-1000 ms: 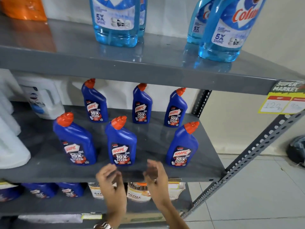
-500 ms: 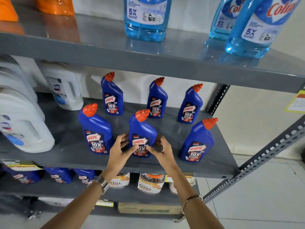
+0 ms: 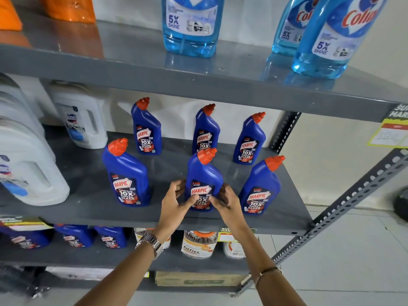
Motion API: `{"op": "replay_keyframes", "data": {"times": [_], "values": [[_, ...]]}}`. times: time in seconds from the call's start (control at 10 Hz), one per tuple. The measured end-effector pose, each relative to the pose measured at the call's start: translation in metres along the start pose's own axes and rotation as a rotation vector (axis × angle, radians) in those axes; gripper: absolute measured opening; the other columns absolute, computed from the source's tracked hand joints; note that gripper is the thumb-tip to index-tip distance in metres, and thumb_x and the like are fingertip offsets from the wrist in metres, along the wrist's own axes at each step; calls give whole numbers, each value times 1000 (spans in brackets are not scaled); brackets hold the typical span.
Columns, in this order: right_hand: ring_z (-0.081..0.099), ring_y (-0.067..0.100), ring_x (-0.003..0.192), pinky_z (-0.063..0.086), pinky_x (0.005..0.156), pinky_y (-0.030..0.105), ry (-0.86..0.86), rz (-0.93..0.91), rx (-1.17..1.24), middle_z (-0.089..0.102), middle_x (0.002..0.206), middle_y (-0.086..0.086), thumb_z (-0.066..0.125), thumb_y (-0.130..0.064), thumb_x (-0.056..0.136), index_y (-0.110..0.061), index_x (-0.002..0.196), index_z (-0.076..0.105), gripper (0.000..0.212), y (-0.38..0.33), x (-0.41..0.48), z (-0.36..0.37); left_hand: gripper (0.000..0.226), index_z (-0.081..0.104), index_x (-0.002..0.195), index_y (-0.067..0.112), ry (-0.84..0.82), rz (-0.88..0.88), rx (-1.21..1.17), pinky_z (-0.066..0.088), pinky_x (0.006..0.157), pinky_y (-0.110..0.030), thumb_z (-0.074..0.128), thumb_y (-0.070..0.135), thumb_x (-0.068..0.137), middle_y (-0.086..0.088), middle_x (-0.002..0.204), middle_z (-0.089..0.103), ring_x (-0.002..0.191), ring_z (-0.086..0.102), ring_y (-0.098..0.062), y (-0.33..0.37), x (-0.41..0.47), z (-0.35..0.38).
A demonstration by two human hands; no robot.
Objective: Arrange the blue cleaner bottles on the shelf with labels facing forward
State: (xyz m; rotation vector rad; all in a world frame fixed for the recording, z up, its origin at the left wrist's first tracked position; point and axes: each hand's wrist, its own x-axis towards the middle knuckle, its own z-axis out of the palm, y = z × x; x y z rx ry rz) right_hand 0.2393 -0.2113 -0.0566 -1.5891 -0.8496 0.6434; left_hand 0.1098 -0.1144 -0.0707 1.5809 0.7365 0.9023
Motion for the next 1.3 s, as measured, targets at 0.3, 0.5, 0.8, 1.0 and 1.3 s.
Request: {"op": "replay_keyframes", "data": {"times": [0.3, 0.5, 0.8, 1.0, 1.3], "values": [[62, 7, 84, 47, 55, 18, 553, -245, 61, 59, 96, -12, 55, 8, 80, -44, 91, 56, 54, -12, -53, 57, 61, 44, 111, 32, 676, 287, -84, 51, 82, -16, 60, -16, 76, 9, 115, 50, 98, 59, -6, -19, -47, -58], [60, -2, 93, 49, 71, 10, 8, -200, -108, 63, 106, -3, 55, -7, 87, -50, 107, 51, 47, -32, -38, 93, 56, 40, 128, 15, 600, 130, -53, 48, 85, -27, 64, 0, 80, 18, 125, 40, 108, 49, 1, -26, -16, -99], [57, 20, 118, 49, 99, 39, -98, -129, -85, 58, 130, 11, 65, -3, 82, -9, 133, 45, 55, -70, 18, 169, 46, 49, 124, 23, 295, 83, -13, 47, 76, -6, 65, 15, 82, 1, 121, 56, 104, 57, 3, -17, 8, -170], [57, 20, 118, 50, 98, 34, -85, -134, -72, 57, 131, 9, 61, 0, 85, -9, 134, 45, 52, -61, 20, 165, 42, 54, 121, 16, 301, 103, 4, 49, 75, -7, 67, 11, 81, -4, 118, 60, 104, 60, -9, -17, 9, -166], [50, 7, 121, 47, 100, 32, 209, -445, -173, 54, 129, -3, 48, -17, 94, -38, 122, 45, 35, -87, -25, 159, 41, 58, 114, 33, 334, 450, 195, 50, 90, -28, 62, 6, 83, 12, 112, 61, 106, 58, -5, 25, -11, -161]]}}
